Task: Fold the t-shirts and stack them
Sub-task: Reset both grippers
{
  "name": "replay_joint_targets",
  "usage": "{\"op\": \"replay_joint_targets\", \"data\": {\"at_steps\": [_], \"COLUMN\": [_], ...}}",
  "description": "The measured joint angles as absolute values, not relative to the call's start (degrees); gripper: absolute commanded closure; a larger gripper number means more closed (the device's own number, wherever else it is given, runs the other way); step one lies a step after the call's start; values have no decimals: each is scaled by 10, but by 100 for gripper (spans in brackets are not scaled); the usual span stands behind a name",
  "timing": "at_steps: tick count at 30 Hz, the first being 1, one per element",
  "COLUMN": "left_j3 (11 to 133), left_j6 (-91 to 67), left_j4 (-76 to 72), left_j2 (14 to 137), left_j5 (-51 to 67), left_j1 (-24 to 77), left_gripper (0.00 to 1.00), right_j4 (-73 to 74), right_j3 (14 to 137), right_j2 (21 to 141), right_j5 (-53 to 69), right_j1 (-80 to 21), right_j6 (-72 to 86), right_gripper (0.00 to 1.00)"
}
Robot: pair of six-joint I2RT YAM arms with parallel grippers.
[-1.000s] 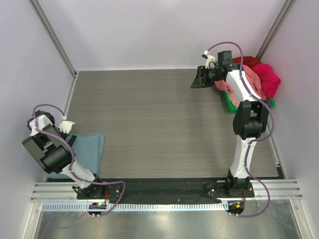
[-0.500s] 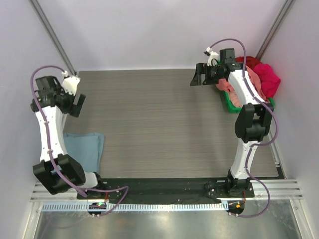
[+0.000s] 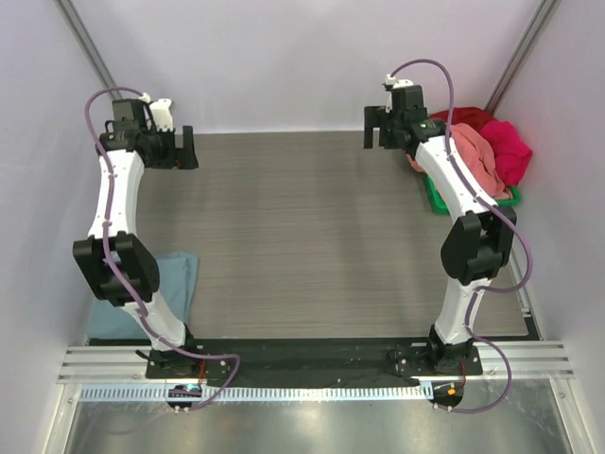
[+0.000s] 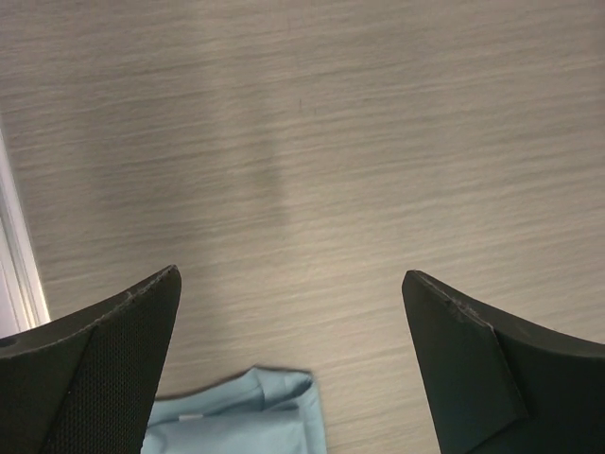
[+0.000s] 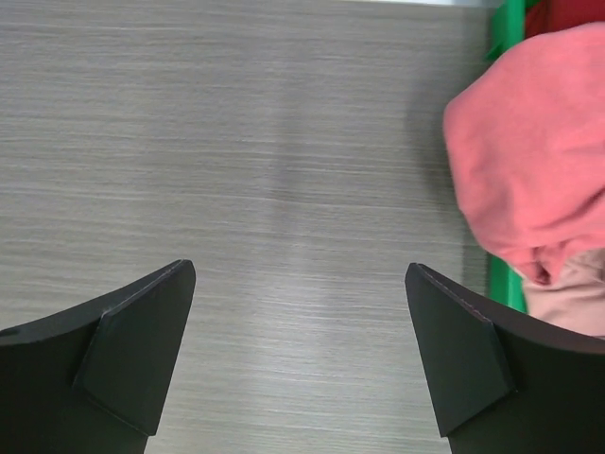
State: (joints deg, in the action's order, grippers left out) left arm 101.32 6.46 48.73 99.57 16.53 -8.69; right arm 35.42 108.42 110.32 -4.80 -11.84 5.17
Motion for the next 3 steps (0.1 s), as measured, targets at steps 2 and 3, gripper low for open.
{"op": "replay_joint_targets", "data": {"at_steps": [2,3], "left_j3": [1033,1040], "left_j6": [53,50], "left_j4": [488,488], "left_j2": [1013,1018], "left_j5": [169,170], "left_j1": [-87,-86], "left_gripper": [0,0], "right_j4": [342,339], "right_j3": [1072,1068], "right_j2": [1091,1087], "right_j5": [-79,-88], "right_j1": [-133,-138], "right_j6": [44,42], "right_gripper": [0,0]}}
